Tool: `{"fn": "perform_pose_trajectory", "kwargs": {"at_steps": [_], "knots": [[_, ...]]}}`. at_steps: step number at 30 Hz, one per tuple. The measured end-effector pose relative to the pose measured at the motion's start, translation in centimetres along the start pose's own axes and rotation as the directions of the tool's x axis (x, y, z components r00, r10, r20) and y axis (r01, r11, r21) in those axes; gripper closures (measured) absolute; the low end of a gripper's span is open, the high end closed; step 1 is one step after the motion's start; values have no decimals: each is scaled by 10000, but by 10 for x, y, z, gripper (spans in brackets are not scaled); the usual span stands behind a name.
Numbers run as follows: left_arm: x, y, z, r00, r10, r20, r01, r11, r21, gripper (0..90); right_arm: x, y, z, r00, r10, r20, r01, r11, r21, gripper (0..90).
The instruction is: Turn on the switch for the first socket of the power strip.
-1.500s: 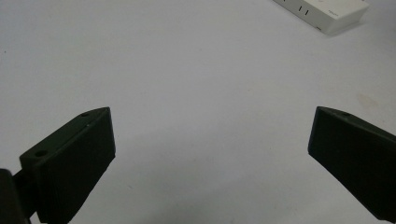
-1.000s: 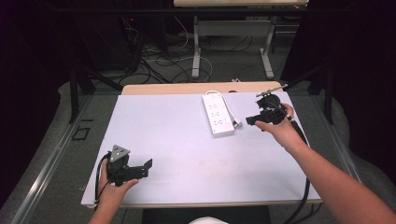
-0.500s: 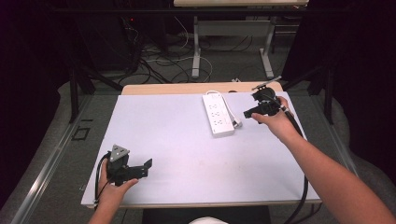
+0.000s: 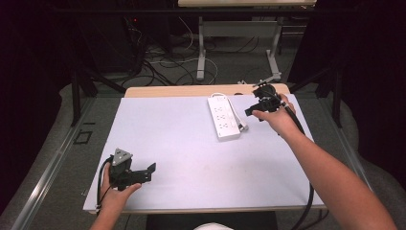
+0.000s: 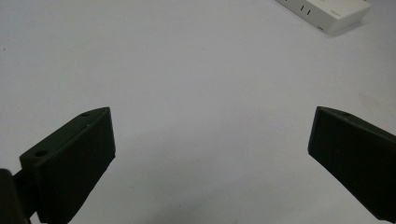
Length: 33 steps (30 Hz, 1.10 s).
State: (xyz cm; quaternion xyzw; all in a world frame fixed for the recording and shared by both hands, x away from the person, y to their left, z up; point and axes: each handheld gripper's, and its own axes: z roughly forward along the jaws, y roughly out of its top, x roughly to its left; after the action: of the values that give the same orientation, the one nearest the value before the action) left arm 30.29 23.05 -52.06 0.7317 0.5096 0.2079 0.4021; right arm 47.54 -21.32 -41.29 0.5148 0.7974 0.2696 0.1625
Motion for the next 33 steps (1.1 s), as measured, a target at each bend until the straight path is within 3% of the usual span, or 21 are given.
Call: {"fn": "perform_pose_trajectory", "kwargs": {"at_steps": [3,4,8,21,33], "knots": [[0,0,0,10000,0,-4,0,10000,14,6,0,6,5,9999,64,83,-65,9999,108,430],[1,0,0,10000,16,-4,-16,10000,33,6,0,8,6,9998,151,-124,-150,9999,81,439],[1,0,1,10000,8,2,-8,10000,59,6,0,11,11,9995,276,-158,-275,9996,66,475],[2,-1,2,10000,-70,43,70,10000,41,5,-5,23,33,9976,633,262,-640,9976,272,510],[2,-1,2,9999,-112,49,112,9999,36,6,-6,30,49,9954,938,215,-944,9951,283,615]]}}
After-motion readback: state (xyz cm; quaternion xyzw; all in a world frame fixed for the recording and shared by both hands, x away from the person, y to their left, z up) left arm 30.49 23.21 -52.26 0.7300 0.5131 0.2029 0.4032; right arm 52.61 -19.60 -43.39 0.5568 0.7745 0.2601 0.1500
